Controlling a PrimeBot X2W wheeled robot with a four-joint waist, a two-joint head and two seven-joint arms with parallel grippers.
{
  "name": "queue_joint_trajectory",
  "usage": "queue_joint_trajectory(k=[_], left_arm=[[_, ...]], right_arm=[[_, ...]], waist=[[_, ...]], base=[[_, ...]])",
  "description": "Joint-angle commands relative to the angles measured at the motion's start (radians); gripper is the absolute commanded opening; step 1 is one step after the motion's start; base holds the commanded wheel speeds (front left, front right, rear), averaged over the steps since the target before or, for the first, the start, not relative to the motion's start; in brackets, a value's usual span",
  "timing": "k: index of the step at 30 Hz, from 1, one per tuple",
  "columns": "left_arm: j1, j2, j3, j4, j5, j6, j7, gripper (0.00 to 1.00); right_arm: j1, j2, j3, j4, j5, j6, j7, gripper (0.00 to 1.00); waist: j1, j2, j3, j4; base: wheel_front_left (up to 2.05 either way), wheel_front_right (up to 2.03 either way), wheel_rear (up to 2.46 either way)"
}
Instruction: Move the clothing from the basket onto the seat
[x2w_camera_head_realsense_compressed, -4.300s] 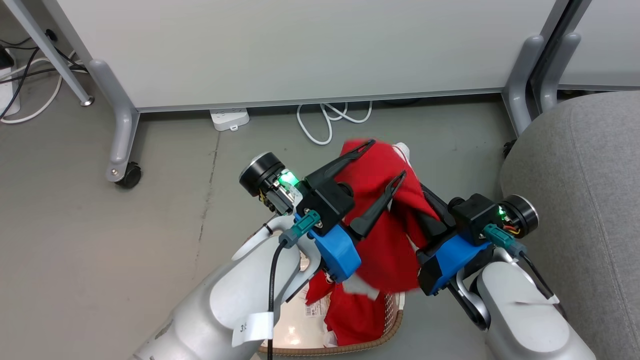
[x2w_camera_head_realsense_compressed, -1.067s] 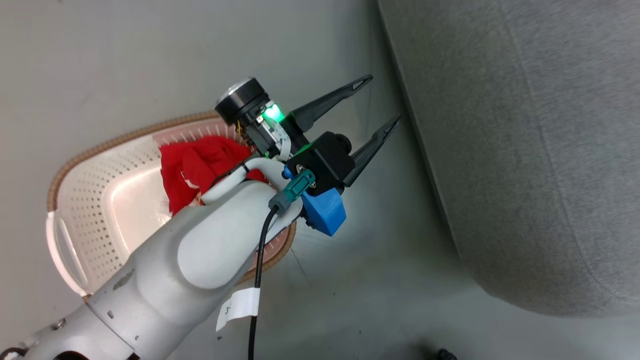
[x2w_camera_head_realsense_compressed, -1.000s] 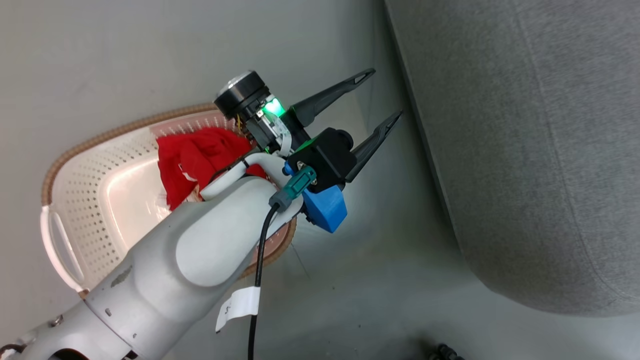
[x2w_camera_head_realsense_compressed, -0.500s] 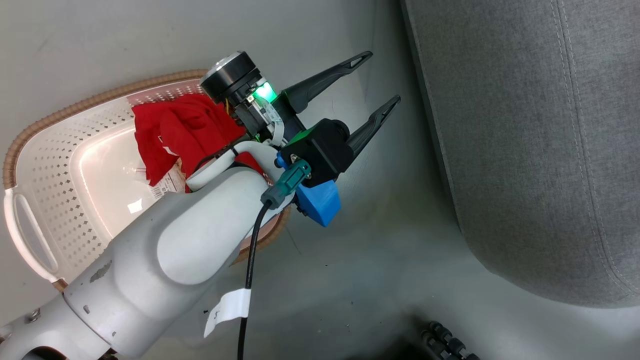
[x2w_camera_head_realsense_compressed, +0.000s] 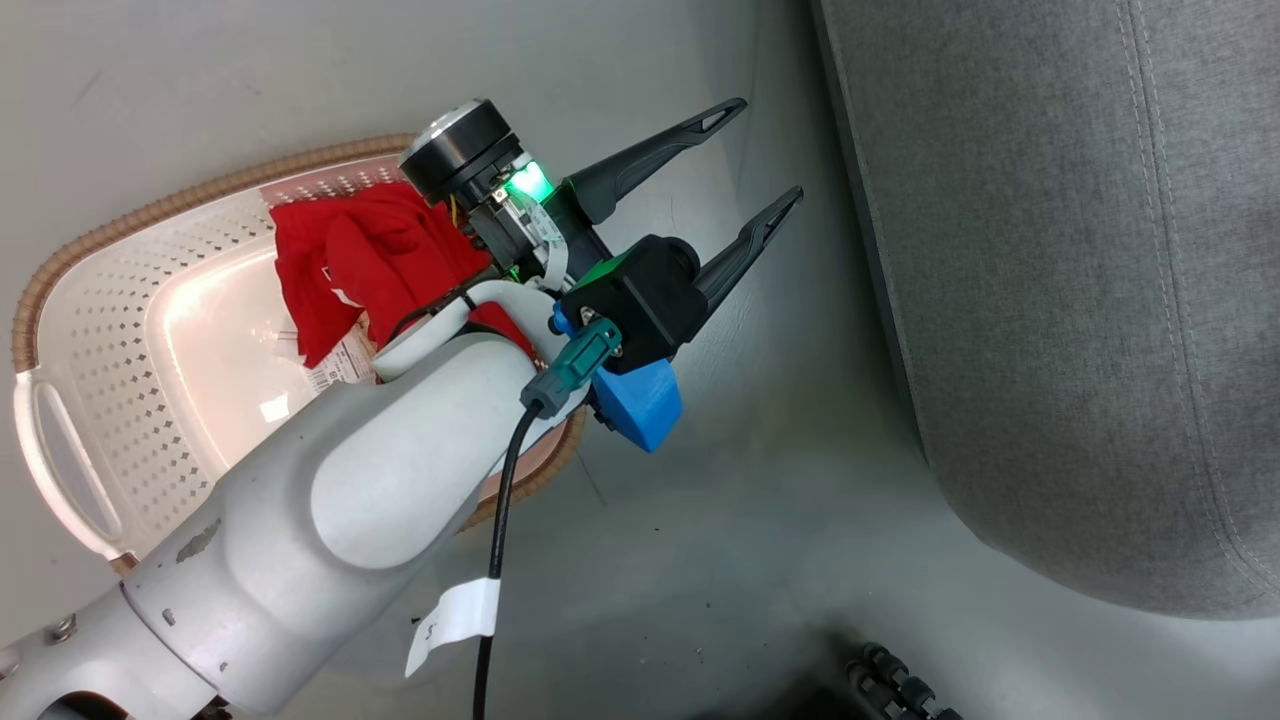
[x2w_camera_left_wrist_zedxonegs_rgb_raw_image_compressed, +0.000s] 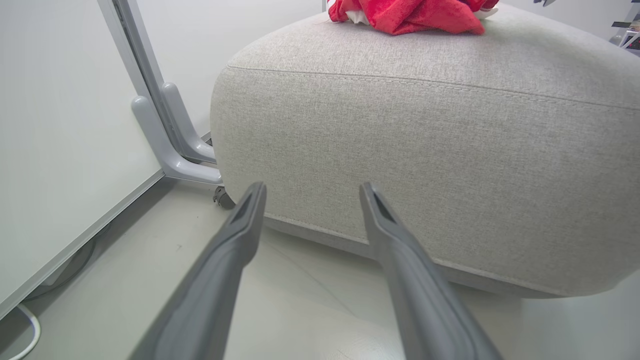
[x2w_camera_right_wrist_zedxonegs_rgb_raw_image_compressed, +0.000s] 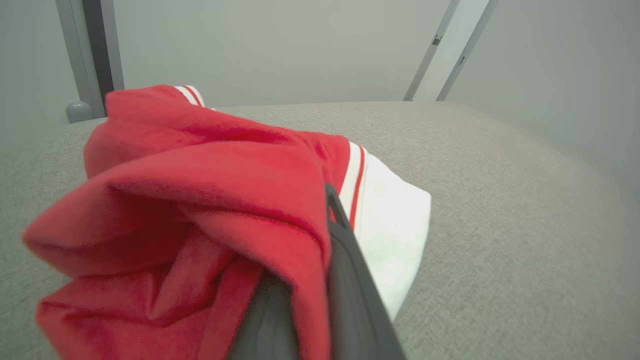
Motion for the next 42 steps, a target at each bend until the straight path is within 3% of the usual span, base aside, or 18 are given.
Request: queue_joint_trajectory(k=[1, 2, 3, 4, 11, 21, 33, 42], left_arm=[[-0.016, 0.003, -0.002, 0.0, -0.003, 0.004, -0.004, 1.0], [-0.015, 0.001, -0.002, 0.004, -0.005, 0.005, -0.008, 1.0], [-0.014, -0.002, -0.003, 0.006, -0.007, 0.006, -0.012, 1.0], [-0.013, -0.006, -0.004, 0.011, -0.009, 0.006, -0.014, 1.0], [0.025, -0.036, -0.004, 0.052, -0.032, 0.016, -0.058, 1.0], [0.124, -0.085, 0.04, 0.123, -0.089, 0.042, -0.097, 1.0], [0.328, -0.097, 0.302, 0.015, -0.09, 0.098, -0.099, 1.0], [0.501, -0.133, 0.546, -0.075, -0.038, 0.107, -0.098, 1.0]], right_arm=[[0.008, 0.0, 0.0, 0.0, 0.003, 0.0, -0.003, 0.05], [0.017, 0.001, -0.001, 0.0, 0.007, 0.0, -0.003, 0.33], [0.027, 0.004, -0.002, -0.002, 0.011, 0.0, -0.003, 0.72], [0.041, 0.009, 0.002, -0.007, 0.014, 0.0, -0.003, 1.0], [0.186, 0.046, 0.042, -0.112, 0.019, 0.0, -0.003, 1.0], [0.364, 0.097, 0.215, -0.249, -0.023, 0.0, -0.003, 1.0], [0.448, 0.094, 0.412, -0.39, -0.023, 0.0, -0.003, 1.0], [0.491, 0.107, 0.52, -0.433, -0.018, 0.0, -0.003, 1.0]], waist=[[-0.0001, 0.0, -0.004, 0.001], [-0.0001, 0.0, -0.01, 0.001], [-0.0001, 0.0, -0.015, 0.002], [-0.0001, 0.0, -0.023, 0.003], [-0.0001, 0.0, -0.114, 0.002], [-0.0001, 0.0, -0.315, 0.029], [-0.0001, 0.0, -0.502, 0.157], [-0.0001, 0.0, -0.602, 0.257]], base=[[0.0, 0.0, 0.0], [0.0, 0.0, 0.0], [0.0, 0.0, 0.0], [0.0, 0.0, 0.0], [0.0, 0.0, 0.0], [0.0, 0.0, 0.0], [0.0, 0.0, 0.0], [0.0, 0.0, 0.0]])
